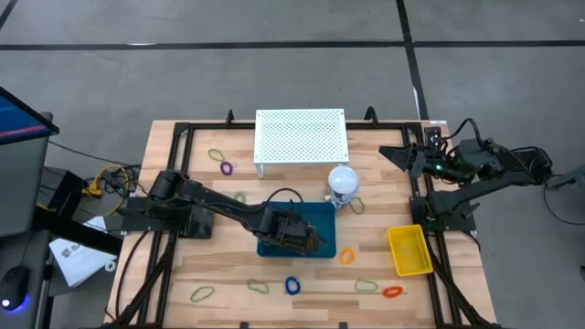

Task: Pick & Place Office Desk Supplies
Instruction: Put the crayon box into the blue bin, then put the green rubber band into the yellow bin

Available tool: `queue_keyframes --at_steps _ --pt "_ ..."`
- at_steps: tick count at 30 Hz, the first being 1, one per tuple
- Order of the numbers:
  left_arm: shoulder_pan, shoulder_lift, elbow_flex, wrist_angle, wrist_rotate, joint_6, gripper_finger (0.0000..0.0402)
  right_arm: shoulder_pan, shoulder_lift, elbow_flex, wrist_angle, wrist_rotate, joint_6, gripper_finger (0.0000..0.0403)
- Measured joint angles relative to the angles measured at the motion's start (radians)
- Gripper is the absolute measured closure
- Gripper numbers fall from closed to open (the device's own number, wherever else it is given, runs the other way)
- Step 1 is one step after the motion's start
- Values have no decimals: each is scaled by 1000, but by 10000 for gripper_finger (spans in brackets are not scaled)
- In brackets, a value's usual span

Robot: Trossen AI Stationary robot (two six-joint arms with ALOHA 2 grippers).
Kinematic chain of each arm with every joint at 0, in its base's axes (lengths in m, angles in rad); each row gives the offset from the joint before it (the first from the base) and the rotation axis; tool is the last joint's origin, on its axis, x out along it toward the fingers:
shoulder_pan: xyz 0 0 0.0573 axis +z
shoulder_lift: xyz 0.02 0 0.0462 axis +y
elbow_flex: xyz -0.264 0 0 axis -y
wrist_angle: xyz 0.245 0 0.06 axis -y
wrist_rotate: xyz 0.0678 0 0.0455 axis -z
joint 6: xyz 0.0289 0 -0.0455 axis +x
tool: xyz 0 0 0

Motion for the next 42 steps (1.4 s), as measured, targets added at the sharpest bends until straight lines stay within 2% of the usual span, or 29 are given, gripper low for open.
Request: queue_keyframes --at_steps 4,10,13,15,25,35,42 --pt "11 -67 1 -27 -87 44 234 0 0 0 -1 -3 0 280" --pt "31 -234 1 -189 -294 101 246 0 0 0 0 -3 -8 280" --pt "40 -318 1 -279 -383 170 253 0 0 0 1 -3 -17 280" --pt "55 -372 1 -337 -403 244 257 0 0 0 6 -3 -27 280" --pt "94 -608 0 -642 -405 447 267 0 0 0 43 55 -55 280" --pt "92 -747 -1 -695 -371 668 259 0 2 0 134 176 -63 280" --pt "93 -782 -1 -785 -327 705 259 0 18 0 152 207 -60 280"
